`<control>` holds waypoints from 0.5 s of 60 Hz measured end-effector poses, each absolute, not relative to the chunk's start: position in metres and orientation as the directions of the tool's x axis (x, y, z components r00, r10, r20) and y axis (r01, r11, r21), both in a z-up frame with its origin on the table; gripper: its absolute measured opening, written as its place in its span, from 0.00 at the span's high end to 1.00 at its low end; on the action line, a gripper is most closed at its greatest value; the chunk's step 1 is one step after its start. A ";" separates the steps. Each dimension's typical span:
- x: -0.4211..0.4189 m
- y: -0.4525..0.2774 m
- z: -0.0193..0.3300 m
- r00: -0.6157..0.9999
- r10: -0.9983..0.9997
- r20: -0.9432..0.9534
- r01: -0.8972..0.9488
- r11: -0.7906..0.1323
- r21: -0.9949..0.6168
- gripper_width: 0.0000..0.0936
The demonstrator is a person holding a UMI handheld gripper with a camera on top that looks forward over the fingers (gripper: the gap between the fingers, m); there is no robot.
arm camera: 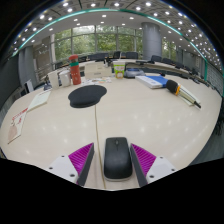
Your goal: Arrange mouse
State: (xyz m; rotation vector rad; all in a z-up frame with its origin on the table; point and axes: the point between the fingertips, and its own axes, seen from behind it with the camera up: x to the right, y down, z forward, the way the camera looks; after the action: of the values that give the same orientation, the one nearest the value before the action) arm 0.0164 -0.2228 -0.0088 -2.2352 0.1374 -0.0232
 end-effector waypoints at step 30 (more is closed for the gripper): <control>0.023 -0.204 0.019 0.998 -0.040 0.044 0.009 -0.627 -0.779 0.66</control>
State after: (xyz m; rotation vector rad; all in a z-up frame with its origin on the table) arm 0.0232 -0.2036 0.0193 -2.2469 0.0214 -0.0716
